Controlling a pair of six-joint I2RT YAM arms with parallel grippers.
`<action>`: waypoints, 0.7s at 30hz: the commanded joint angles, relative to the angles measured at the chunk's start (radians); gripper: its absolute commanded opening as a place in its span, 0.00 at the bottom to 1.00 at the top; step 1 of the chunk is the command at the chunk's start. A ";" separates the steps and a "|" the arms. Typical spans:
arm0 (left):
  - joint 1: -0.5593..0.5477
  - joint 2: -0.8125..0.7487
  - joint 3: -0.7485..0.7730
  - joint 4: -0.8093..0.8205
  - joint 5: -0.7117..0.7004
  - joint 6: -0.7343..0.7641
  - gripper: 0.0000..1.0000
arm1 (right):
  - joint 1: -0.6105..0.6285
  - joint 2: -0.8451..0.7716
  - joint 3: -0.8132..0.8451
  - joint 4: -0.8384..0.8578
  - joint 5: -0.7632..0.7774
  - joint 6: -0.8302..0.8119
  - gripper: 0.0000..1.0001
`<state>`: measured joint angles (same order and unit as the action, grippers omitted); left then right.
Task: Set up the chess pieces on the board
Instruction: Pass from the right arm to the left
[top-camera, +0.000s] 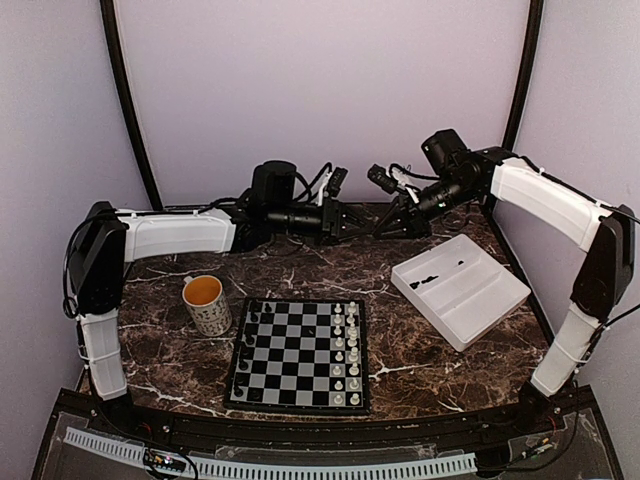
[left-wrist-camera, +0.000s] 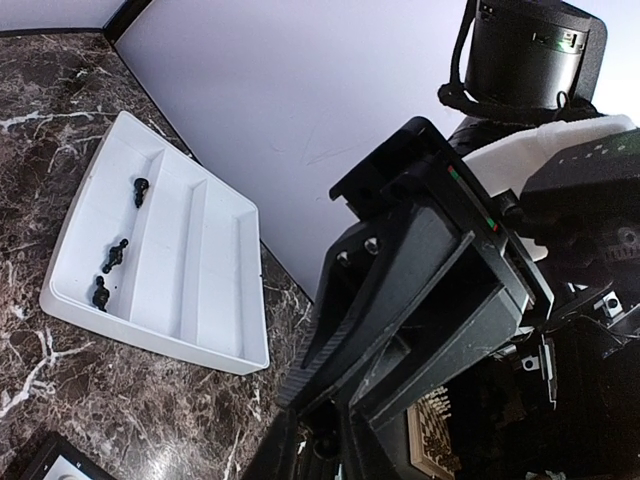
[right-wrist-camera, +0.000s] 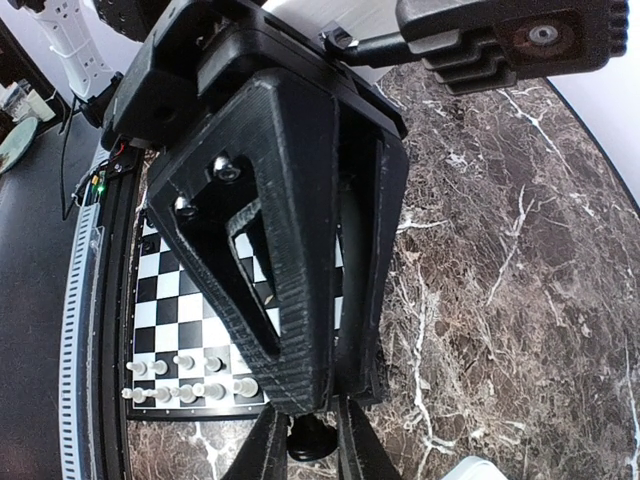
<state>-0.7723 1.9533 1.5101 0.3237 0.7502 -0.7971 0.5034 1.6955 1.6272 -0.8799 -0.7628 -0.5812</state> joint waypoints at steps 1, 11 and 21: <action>0.003 -0.004 -0.007 0.052 0.042 -0.027 0.16 | 0.012 0.004 0.032 0.012 -0.002 0.007 0.17; 0.010 0.022 0.000 0.106 0.092 -0.090 0.13 | 0.018 0.006 0.041 0.037 0.039 0.028 0.17; 0.013 0.037 0.006 0.144 0.119 -0.140 0.18 | 0.023 0.008 0.039 0.072 0.089 0.061 0.16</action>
<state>-0.7551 1.9888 1.5097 0.4137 0.8207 -0.9073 0.5129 1.6981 1.6382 -0.8730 -0.7044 -0.5510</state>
